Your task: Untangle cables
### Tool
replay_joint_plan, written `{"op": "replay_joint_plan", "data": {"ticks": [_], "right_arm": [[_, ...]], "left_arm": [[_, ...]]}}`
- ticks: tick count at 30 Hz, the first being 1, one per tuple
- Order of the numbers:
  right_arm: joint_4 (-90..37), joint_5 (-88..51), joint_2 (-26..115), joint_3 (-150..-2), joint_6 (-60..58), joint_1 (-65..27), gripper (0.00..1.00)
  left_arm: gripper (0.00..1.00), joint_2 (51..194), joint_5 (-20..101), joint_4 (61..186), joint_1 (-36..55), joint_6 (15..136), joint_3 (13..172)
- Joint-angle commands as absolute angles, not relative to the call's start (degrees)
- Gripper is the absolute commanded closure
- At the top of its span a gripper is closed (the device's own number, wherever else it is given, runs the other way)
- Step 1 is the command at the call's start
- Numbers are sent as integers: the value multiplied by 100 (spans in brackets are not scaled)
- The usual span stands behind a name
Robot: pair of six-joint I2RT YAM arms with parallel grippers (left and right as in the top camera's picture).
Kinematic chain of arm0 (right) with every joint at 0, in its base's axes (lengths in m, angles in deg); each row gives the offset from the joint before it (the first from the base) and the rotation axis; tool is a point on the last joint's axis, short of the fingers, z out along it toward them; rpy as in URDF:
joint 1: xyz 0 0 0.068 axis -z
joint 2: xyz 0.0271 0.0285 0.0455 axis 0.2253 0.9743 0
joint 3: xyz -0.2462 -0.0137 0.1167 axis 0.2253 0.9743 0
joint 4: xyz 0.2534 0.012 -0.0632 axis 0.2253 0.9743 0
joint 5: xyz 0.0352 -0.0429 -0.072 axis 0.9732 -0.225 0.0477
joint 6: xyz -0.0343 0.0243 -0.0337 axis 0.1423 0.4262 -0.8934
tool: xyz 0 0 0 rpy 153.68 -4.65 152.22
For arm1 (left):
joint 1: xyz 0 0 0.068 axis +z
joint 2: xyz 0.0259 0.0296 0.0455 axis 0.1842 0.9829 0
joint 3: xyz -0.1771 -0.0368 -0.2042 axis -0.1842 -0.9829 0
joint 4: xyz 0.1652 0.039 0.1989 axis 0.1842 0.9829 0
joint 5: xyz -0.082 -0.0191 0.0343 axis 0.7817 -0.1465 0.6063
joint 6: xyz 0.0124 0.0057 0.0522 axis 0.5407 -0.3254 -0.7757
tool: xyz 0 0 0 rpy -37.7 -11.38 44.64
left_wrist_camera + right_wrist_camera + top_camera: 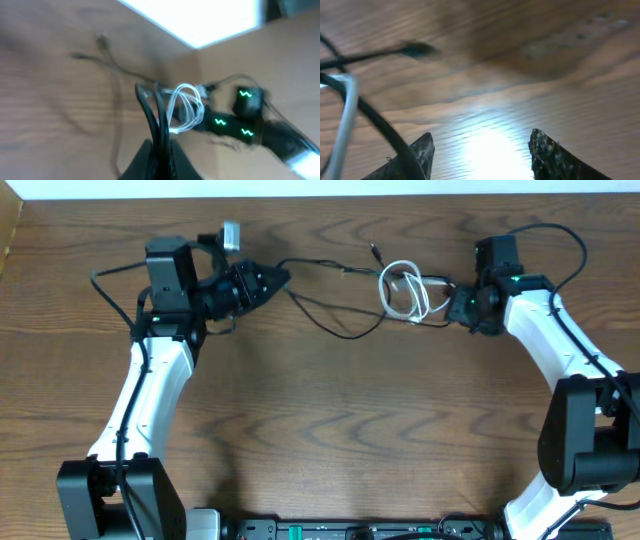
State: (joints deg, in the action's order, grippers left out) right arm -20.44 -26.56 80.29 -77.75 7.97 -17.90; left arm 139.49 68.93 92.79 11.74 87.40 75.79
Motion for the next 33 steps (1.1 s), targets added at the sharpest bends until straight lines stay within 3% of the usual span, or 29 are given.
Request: {"op": "replay_joint_plan", "data": {"ticks": [1,10,20,24,33], "right_arm": [[-1898,-3288,8105,-7812,517,-1524,41],[-1935,-2765,8105,-7812,-401,-1290,38],[-2905,688,8103,-7812,-2335,-1664,29],[-3185,898,8103,-7812,-2711,-1954,23],[-3146,345,8162,-7812,-3799,-2501,21]], "left_arm": [[93,13858,5439,9829,1253,7850,7649],[93,13858,3356,10914,1253,7323,7649],[92,13858,3365,11388,721,7282,7649],[92,13860,3337,11392,470,7282,7649],[92,13866,2755,11786,389,7282,7638]]}}
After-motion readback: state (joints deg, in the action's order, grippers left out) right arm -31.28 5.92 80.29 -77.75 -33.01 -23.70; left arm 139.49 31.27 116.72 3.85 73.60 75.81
